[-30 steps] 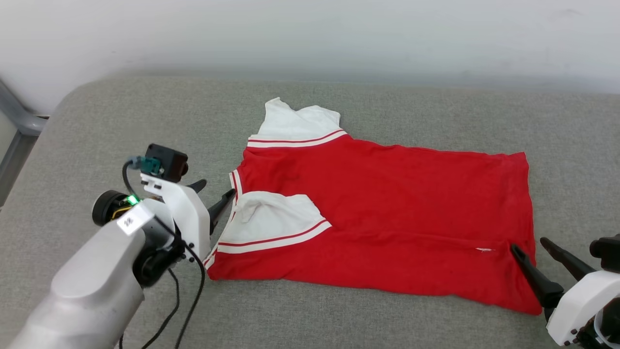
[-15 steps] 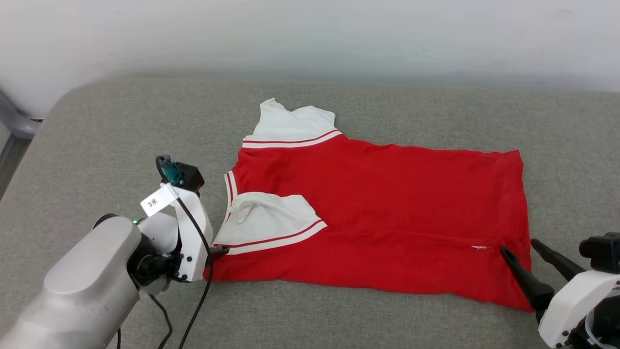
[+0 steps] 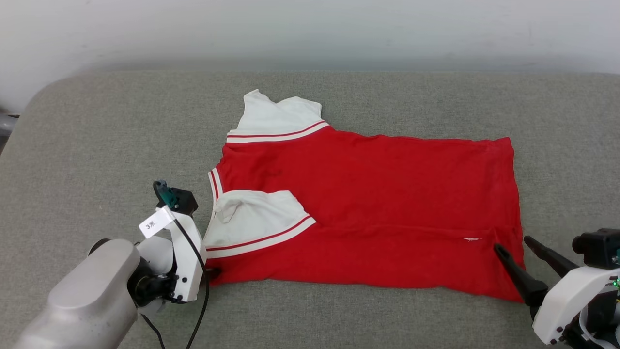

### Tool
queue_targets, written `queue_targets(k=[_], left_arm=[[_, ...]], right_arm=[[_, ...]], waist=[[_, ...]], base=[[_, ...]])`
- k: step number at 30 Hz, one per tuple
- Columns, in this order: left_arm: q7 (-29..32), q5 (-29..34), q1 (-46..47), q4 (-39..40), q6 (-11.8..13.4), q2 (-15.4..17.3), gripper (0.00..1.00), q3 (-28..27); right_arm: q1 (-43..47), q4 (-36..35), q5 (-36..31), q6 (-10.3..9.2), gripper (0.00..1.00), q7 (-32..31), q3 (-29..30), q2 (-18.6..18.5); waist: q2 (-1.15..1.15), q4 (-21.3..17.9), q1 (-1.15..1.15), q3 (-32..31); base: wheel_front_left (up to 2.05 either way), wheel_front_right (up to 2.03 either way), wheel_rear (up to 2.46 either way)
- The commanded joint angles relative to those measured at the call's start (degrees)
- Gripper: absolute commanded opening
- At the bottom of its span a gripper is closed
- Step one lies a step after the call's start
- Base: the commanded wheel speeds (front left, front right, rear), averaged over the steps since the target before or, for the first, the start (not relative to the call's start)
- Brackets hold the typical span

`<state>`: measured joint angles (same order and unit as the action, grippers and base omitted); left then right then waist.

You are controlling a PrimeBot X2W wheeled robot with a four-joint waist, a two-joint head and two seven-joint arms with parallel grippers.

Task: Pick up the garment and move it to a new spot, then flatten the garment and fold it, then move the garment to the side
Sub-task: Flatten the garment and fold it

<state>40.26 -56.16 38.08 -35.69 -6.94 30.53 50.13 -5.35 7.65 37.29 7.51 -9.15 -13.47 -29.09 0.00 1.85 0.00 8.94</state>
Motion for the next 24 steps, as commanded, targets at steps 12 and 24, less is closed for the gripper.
queue_targets(k=[12, 24], left_arm=[[-8.9, -0.7, -2.8, 6.9, -0.5, 3.6, 0.0, -0.8], [-10.7, 1.1, -3.5, 17.2, 2.0, 5.6, 0.0, -0.6]], right_arm=[[-4.2, -4.4, -2.4, -0.05, 1.0, -4.6, 0.4, -6.4], [-6.9, -5.0, -0.1, -0.05, 1.0, -24.8, -1.7, -11.3]], waist=[[0.0, 0.2, 0.0, -2.7], [0.0, 1.5, 0.0, -1.8]], base=[[0.0, 0.0, 0.0], [0.0, 0.0, 0.0]])
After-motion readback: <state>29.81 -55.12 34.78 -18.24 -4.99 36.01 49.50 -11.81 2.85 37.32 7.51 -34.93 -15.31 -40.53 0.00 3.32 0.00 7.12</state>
